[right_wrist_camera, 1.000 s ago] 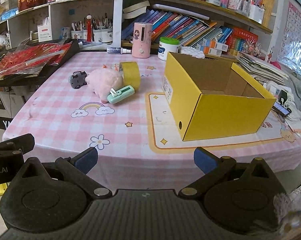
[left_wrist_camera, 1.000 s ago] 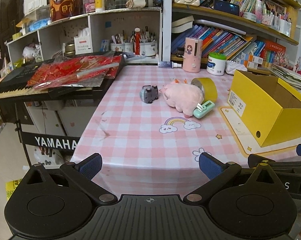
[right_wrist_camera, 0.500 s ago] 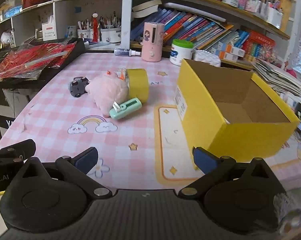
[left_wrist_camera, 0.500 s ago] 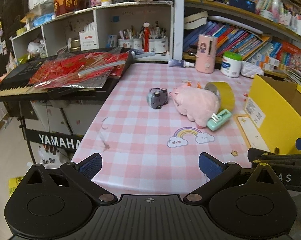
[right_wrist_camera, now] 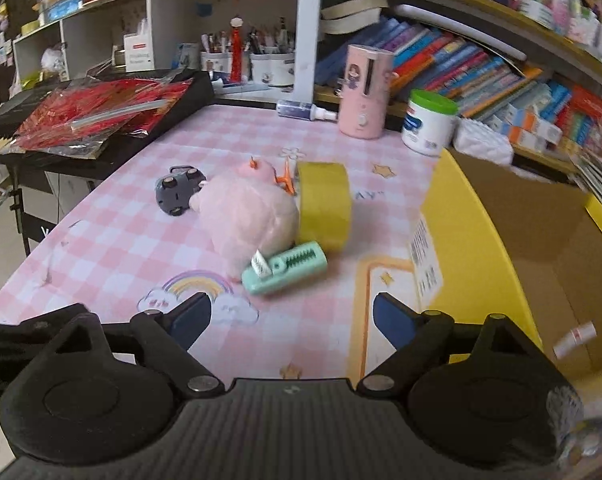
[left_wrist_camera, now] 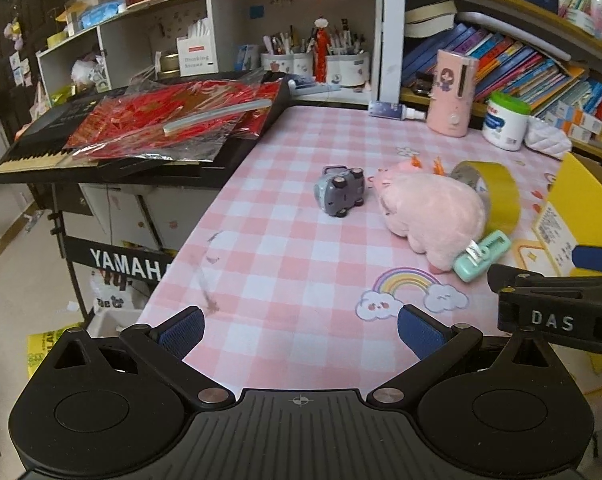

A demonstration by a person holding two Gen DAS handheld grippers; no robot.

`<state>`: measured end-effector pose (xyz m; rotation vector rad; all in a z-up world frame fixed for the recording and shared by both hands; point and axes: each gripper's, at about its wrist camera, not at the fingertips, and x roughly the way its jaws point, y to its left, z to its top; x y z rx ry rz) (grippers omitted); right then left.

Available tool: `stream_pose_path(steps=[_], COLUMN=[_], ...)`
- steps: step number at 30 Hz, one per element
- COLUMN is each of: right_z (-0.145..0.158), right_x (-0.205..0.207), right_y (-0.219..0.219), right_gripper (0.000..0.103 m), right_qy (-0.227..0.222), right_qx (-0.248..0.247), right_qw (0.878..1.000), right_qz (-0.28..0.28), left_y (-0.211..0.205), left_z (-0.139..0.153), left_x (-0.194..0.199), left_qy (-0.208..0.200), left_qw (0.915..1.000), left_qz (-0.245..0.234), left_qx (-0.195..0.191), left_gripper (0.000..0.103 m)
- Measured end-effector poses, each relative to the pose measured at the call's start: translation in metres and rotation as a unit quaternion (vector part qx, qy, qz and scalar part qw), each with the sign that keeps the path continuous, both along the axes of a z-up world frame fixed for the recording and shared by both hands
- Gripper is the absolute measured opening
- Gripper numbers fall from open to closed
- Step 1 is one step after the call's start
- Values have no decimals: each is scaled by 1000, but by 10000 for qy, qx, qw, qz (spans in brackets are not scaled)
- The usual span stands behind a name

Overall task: Organize objects
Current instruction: 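Move the right tool to the mint-green clip and grasp it, then grasp the grey toy car with the left tool while the right tool lifts the green clip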

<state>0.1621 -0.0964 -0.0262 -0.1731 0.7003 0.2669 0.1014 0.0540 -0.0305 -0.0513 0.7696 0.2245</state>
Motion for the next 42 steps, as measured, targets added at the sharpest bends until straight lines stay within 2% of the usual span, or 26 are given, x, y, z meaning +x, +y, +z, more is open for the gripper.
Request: stream_pose_path(steps=[8, 13, 15, 17, 18, 26, 28, 34, 39, 42], right_z=[-30, -47, -50, -52, -52, -38, -34, -23, -21, -22], right_x=[41, 54, 59, 64, 67, 63, 59, 49, 48, 49], right_y=[21, 29, 29, 27, 24, 6, 3, -1, -1, -2], right_gripper=[89, 89, 85, 70, 68, 67, 67, 67, 67, 67], right_qy=[21, 106, 181, 273, 324, 442, 442, 388, 383, 437], right_qx=[-896, -1154, -1143, -1049, -940, -567, -513, -341, -352, -366], right_qw=[9929, 9870, 9865, 9873, 9882, 9906, 9904, 9893, 9886, 9887], right_qz=[786, 1114, 1157, 1158, 1167, 1162, 1206, 1362, 1413, 1386], left_y=[10, 8, 7, 5, 4, 1, 3, 16, 28, 27], left_z=[-4, -6, -6, -7, -7, 0, -1, -14, -32, -45], left_x=[21, 33, 37, 43, 46, 88, 103, 154, 188, 203], left_qy=[104, 118, 113, 102, 95, -142, -198, -52, 75, 210], left_qw=[9995, 9994, 9995, 9996, 9996, 9984, 9983, 9994, 9978, 9976], left_qz=[299, 327, 307, 265, 237, -55, -76, 207, 266, 254], left_qx=[-1, -23, -37, -64, -86, -542, -546, -264, -599, -603], left_gripper=[103, 103, 103, 103, 103, 103, 103, 100, 95, 87])
